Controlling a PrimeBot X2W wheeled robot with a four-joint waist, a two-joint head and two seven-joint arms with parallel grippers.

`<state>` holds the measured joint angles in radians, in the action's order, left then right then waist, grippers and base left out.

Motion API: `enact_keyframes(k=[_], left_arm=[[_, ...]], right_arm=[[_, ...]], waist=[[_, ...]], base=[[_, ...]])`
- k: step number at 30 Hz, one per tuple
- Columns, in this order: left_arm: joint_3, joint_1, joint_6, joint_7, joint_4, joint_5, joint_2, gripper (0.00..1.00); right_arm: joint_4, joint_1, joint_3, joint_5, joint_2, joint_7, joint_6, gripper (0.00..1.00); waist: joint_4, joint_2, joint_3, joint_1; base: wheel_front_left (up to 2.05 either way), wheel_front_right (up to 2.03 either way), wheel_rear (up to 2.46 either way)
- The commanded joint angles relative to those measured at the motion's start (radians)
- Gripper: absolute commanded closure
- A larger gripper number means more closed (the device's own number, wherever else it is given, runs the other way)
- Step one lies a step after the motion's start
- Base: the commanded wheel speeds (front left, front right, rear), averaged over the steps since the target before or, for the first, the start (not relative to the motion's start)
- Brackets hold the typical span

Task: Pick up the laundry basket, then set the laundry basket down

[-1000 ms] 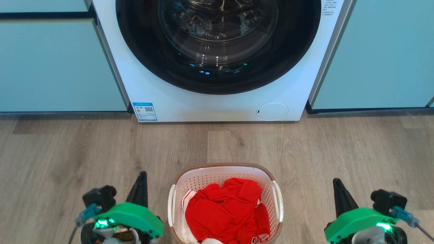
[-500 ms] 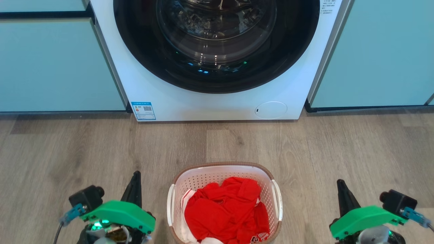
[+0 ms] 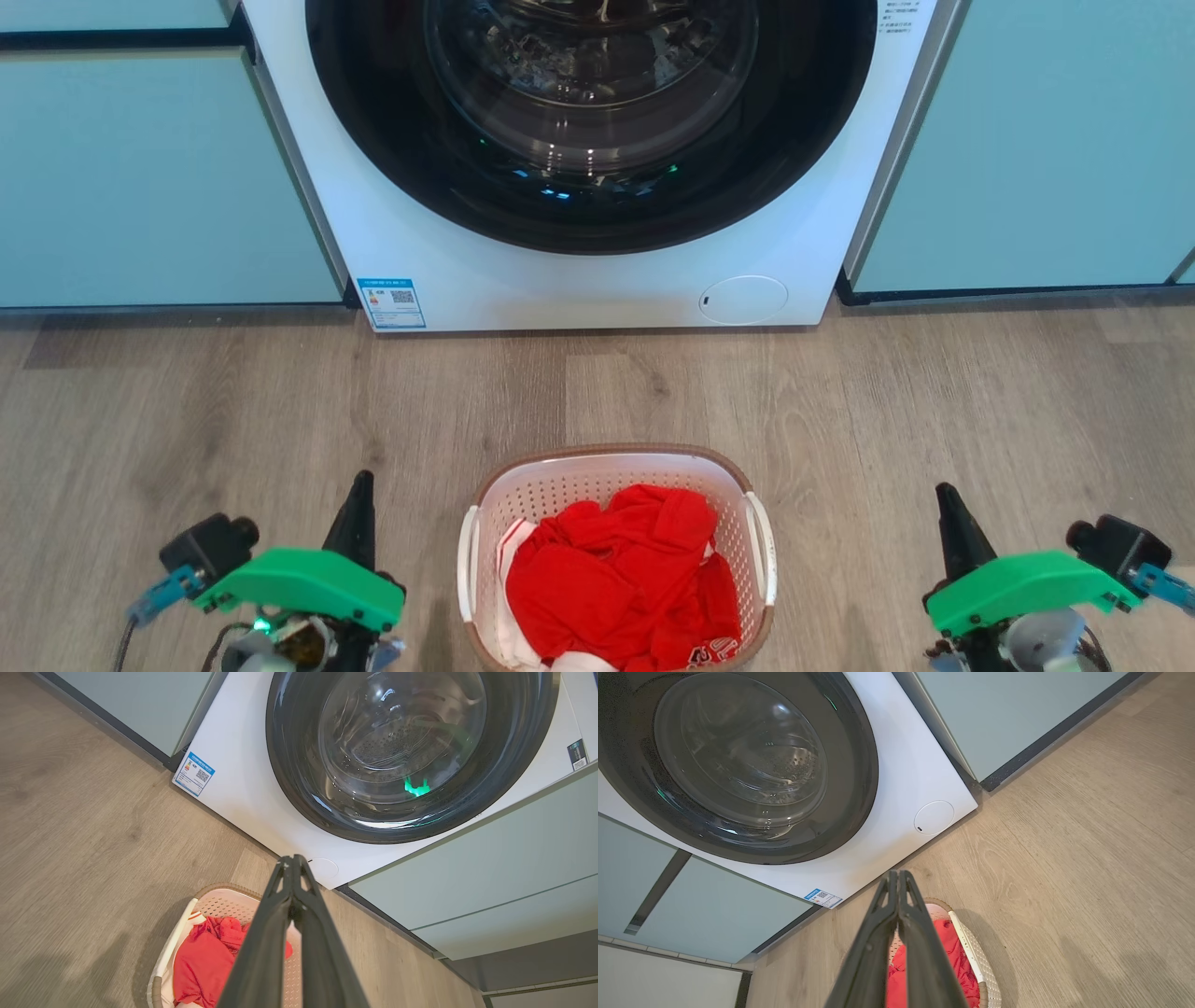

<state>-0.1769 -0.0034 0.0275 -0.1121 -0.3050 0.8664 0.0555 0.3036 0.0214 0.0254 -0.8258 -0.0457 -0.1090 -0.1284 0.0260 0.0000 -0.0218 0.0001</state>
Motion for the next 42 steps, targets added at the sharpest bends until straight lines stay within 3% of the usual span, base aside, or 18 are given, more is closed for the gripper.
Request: enact_keyframes(k=[1, 42], left_arm=[[0.034, -0.066, 0.008, 0.006, 0.038, 0.025, 0.011, 1.0], [0.169, -0.087, 0.064, 0.122, 0.052, 0.462, 0.013, 1.0]], right_arm=[[-0.037, -0.054, -0.001, -0.028, -0.021, 0.007, -0.001, 1.0], [-0.051, -0.097, -0.066, -0.488, -0.024, 0.121, -0.002, 1.0]], waist=[[0.0, 0.0, 0.0, -0.0001], [-0.016, 0.0, 0.015, -0.0001]], base=[[0.0, 0.0, 0.0], [0.0, 0.0, 0.0]])
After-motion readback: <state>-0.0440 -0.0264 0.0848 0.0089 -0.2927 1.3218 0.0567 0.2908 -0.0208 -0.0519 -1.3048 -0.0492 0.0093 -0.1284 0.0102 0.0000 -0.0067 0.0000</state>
